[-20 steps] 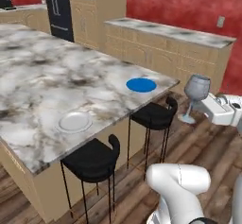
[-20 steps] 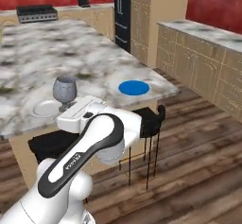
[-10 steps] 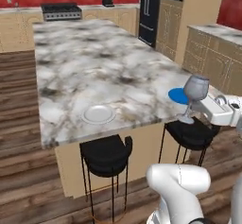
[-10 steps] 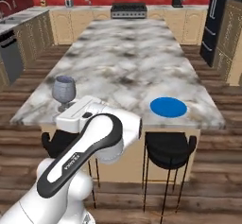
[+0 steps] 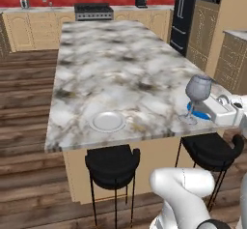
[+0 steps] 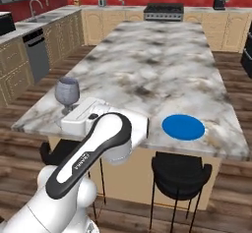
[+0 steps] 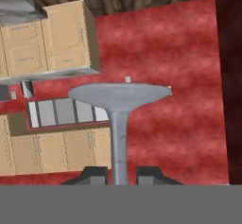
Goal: Retrieve the wine glasses from the counter and place one next to each plate.
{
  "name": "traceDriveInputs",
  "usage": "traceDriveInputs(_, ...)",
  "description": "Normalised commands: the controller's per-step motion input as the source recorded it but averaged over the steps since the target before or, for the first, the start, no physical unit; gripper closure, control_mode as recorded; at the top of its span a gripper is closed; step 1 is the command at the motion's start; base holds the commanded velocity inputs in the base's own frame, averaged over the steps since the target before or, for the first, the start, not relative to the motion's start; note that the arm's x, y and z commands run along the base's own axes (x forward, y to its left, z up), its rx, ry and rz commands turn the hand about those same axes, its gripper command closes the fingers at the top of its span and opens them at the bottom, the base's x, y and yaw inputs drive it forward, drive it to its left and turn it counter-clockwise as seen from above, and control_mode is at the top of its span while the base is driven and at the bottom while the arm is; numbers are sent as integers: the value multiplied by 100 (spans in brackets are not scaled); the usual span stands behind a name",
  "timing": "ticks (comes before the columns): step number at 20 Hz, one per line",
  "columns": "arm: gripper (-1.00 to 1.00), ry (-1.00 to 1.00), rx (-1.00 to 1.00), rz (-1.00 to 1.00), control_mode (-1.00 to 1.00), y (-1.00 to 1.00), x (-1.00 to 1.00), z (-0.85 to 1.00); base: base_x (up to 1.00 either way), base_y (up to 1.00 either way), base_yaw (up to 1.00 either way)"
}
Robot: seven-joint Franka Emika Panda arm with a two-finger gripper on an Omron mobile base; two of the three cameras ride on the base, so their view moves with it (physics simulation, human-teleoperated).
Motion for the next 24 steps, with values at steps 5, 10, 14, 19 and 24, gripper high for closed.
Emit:
traceDriveInputs(5, 100, 0, 0, 0, 100, 0, 0, 0, 11, 24, 5)
traceDriveInputs(10, 100, 0, 0, 0, 100, 0, 0, 0, 73, -9, 43)
traceDriveInputs(14, 100, 0, 0, 0, 100, 0, 0, 0, 48, 8, 34)
traceDriveInputs(19, 100, 0, 0, 0, 100, 0, 0, 0, 65, 0, 11)
traceDriveInputs(24, 100, 0, 0, 0, 100, 0, 0, 0, 86, -25, 30)
